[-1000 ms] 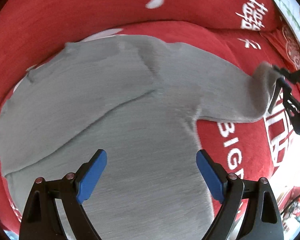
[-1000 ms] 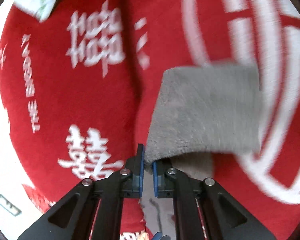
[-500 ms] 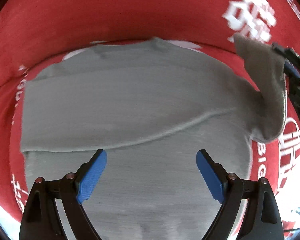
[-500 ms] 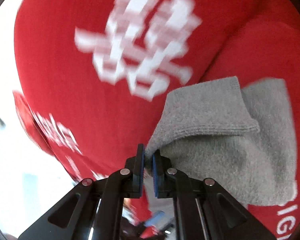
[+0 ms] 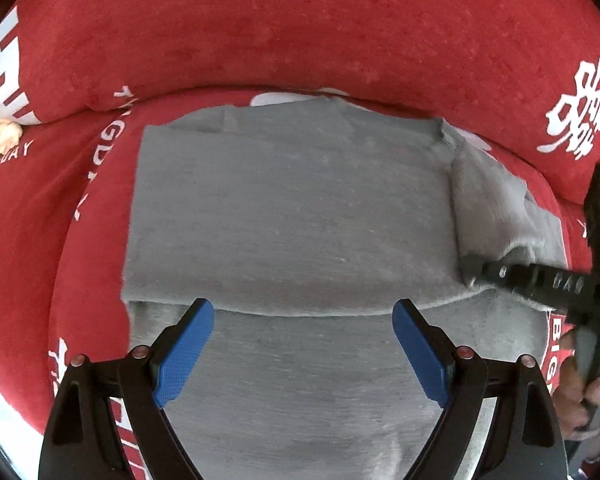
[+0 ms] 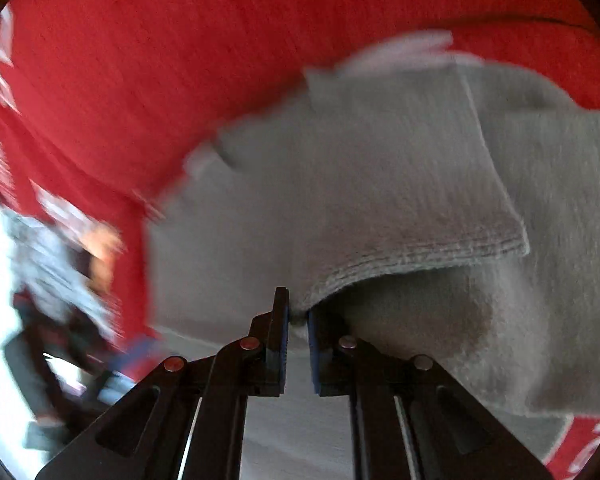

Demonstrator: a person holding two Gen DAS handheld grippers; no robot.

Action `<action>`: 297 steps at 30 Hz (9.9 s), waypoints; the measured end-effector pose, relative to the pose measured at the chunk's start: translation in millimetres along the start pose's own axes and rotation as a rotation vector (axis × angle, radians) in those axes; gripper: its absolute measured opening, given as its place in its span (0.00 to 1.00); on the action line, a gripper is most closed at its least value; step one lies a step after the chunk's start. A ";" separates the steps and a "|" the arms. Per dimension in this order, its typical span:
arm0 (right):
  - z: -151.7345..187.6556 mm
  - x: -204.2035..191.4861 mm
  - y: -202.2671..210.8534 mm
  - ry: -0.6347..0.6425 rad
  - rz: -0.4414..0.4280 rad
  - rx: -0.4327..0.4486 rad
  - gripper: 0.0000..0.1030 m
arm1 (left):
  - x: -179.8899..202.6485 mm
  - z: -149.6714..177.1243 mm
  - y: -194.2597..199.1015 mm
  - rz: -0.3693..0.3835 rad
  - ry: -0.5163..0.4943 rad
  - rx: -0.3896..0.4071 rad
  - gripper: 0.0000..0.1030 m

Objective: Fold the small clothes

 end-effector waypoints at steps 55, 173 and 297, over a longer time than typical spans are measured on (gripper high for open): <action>86.3 83.7 54.2 -0.307 -0.132 0.031 0.29 | -4.8 -29.6 -48.3 0.362 0.156 -0.096 0.89; 29.7 186.0 86.8 -0.474 -0.060 0.187 0.34 | -35.0 -20.7 -41.0 0.136 0.000 -0.091 0.40; 92.9 74.7 153.3 -0.257 -0.498 0.123 0.06 | -36.7 34.5 107.8 0.465 0.076 0.103 0.09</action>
Point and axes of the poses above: each gripper's, at about its wrist camera, not at the fingertips, and y roughly against the way its jaws point, x to its right, z to its underside, the point moved 4 cm from there along -y, roughly the way its jaws point, and after that the axes turned 13 degrees about z, right-handed, at the moved point
